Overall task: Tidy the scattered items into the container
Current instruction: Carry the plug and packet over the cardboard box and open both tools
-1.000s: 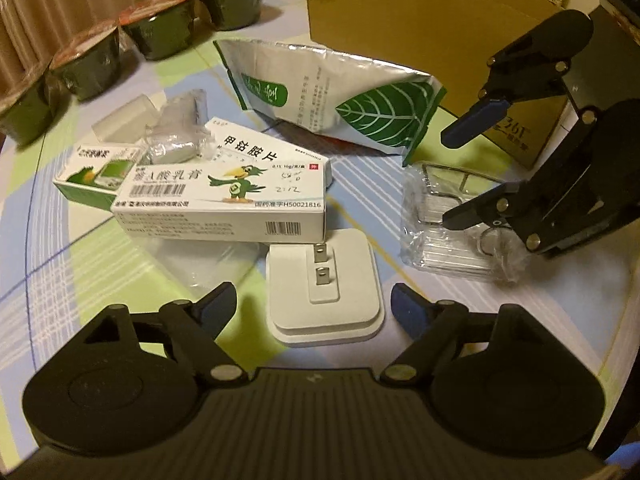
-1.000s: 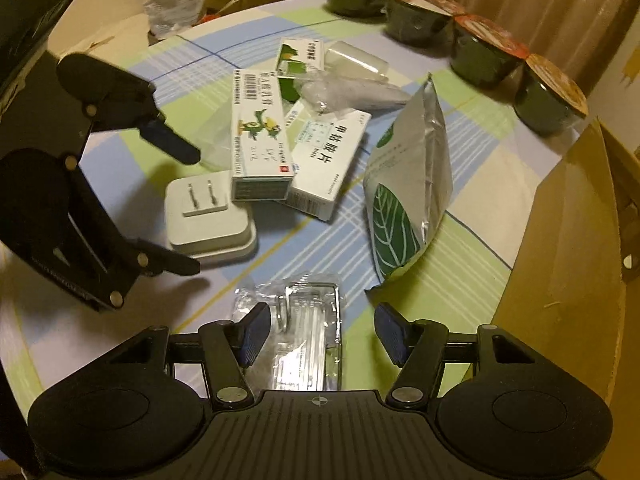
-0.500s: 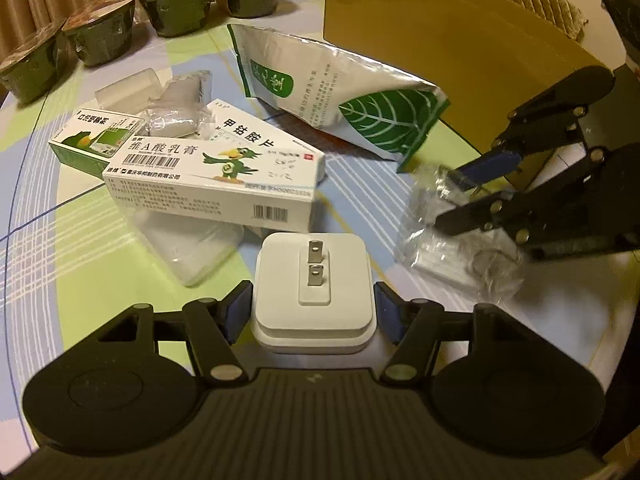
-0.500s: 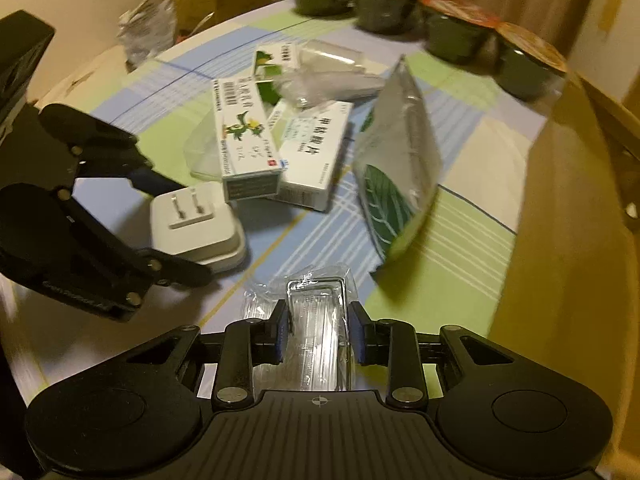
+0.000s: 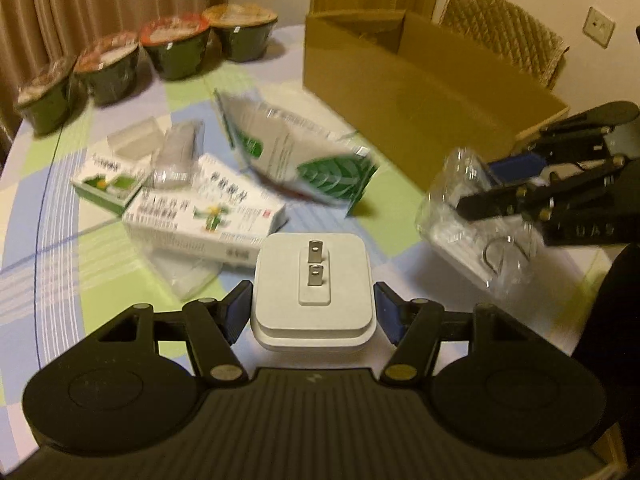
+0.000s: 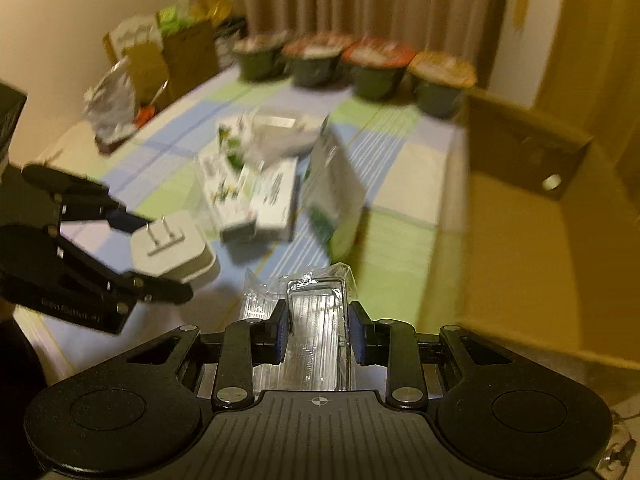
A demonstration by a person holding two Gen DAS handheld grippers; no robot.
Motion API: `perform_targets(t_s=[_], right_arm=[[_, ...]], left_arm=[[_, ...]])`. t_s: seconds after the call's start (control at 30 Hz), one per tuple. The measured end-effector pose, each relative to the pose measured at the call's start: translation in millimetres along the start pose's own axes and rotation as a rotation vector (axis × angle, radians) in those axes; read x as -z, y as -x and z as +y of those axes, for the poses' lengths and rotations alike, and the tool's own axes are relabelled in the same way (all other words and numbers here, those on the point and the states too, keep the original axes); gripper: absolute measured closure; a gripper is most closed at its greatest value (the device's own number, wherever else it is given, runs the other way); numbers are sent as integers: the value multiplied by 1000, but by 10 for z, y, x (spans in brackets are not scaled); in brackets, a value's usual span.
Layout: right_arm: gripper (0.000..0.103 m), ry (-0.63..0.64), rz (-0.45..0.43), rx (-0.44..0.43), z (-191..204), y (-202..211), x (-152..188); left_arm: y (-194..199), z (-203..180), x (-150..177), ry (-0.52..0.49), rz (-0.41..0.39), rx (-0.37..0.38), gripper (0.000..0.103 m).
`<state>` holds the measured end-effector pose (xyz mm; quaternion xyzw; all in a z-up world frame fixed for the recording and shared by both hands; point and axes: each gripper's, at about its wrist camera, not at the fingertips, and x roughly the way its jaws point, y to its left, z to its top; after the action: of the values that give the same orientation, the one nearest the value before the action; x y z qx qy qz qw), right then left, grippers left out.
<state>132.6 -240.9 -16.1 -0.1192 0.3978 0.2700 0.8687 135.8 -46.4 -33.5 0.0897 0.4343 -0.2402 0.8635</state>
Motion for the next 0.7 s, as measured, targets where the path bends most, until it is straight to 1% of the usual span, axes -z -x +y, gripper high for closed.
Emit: perform_targets(t_s=[0.17, 0.37, 0.53, 0.63, 0.7], right_arm=[[70, -33, -82, 76, -291, 434, -162], [70, -94, -138, 176, -826, 750, -283], [70, -149, -154, 227, -1279, 810, -272], [70, -164, -154, 241, -1464, 774, -272], [70, -167, -152, 244, -1550, 732, -273]], left_arm=[[149, -297, -310, -29, -55, 27, 43], [149, -819, -801, -86, -121, 72, 43], [-24, -1252, -1201, -137, -158, 110, 43], [-181, -1434, -1392, -153, -167, 136, 43], [-297, -1532, -1491, -170, -169, 138, 43]])
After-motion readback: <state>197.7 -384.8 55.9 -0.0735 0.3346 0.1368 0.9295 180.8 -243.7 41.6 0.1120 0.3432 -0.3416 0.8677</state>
